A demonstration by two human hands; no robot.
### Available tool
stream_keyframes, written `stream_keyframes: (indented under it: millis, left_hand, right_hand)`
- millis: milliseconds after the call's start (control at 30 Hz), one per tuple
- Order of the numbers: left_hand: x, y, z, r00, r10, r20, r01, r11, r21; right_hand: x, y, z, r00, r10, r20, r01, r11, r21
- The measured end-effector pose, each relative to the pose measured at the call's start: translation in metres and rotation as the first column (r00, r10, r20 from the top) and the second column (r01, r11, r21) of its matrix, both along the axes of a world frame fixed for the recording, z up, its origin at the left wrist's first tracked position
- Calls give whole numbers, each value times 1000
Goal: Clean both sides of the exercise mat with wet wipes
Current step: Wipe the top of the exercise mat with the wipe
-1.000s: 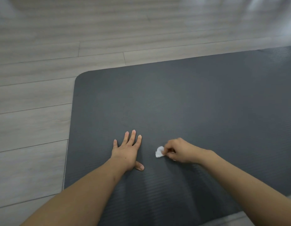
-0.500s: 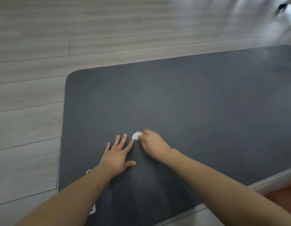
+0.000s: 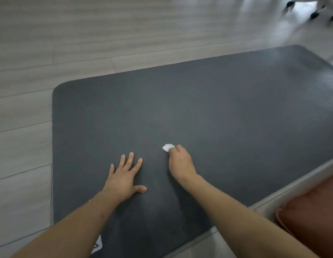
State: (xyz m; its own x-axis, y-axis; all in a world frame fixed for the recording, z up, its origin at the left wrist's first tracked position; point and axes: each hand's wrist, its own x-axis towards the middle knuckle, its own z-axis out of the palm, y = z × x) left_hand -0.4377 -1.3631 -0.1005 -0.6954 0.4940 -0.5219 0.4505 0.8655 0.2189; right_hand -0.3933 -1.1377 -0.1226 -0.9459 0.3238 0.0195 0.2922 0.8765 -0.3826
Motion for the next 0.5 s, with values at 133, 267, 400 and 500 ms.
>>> stream_keyframes:
  millis: [133,267,400,500]
  left_hand:
    - [-2,6,2,1000,1,15,0,1000,-28]
    - [-1,6,2,999,11,32,-10,999,-43]
    - [-1,7,3,999,11,30,-10,999,-50]
    - [0,3,0,1000,6,21,-5,1000,-17]
  right_hand:
    - [9,2,3,898,439,-44,-435,897,76]
    - [6,141,20,985,-169,19,167,983,74]
    - [5,102,14,941,-339,-20,340,938,72]
    - [20,3,-1,997,54,-46,-56,998,-42]
